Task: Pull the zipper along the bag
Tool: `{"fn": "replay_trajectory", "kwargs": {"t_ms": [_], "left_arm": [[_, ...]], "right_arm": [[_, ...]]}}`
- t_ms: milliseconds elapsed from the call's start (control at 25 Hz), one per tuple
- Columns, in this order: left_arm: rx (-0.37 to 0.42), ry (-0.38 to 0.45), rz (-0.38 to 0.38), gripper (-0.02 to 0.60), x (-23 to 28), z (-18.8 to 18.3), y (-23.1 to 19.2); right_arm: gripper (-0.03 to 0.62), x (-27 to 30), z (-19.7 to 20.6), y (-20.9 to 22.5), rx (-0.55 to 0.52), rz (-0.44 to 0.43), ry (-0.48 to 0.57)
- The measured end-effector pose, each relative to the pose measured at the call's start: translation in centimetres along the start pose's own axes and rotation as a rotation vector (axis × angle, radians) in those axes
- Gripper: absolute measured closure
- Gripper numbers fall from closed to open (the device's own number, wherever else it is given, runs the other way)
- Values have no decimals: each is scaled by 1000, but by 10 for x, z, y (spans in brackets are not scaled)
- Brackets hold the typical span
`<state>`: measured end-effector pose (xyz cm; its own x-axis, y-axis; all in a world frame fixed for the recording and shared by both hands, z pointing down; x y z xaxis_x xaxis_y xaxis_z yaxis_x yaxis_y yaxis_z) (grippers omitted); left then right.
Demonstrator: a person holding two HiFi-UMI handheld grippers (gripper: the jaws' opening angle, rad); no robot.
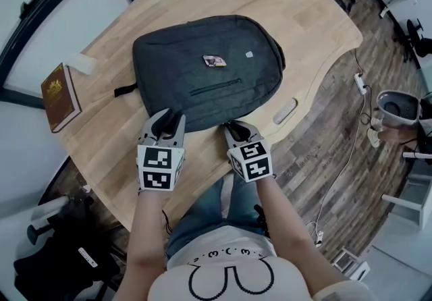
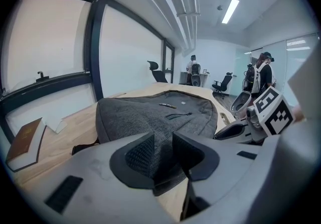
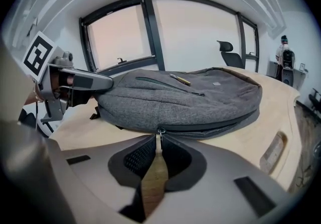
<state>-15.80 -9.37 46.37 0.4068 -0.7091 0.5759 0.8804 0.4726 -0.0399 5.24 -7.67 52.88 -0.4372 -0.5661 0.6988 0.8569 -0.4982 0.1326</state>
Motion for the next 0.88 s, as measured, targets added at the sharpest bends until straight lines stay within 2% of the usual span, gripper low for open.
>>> {"fn": "replay_trajectory", "kwargs": {"t_ms": [80,120,240,320,440,600,880], "left_arm": [[-2,-4,-2,469,1,0,1],[0,-8,-7,471,1,0,1],[28,-31,-50,492,4,1,2],[52,-45,-75,492,6,3,4],[45,-65,-85,492,7,3,4],[40,-80,-108,492,8,3,4],[-9,-88,-149,492,6,4,4]], "right_arm": [[512,4,-3,0,4,23,-14],[534,5,-3,1,11,35,-23],[536,5,-4,2,48,53,-56],[536,3,-4,5,65,55,-87],[535,-1,-6,14,82,42,-138],[534,-5,-10,28,19,37,-197],[534,-14,-12,66,-17,40,-233]]}}
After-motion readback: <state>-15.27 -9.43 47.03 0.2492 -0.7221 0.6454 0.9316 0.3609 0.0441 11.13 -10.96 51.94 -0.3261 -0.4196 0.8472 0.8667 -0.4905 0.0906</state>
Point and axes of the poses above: the fingertips, and each gripper's own axes: x forward along the fingers, y to its right, z out of its underside, the point moved 9 cm from there along -x, backward along the fingers, and after that the axes turned 3 degrees about -y, right-handed, at the moved point
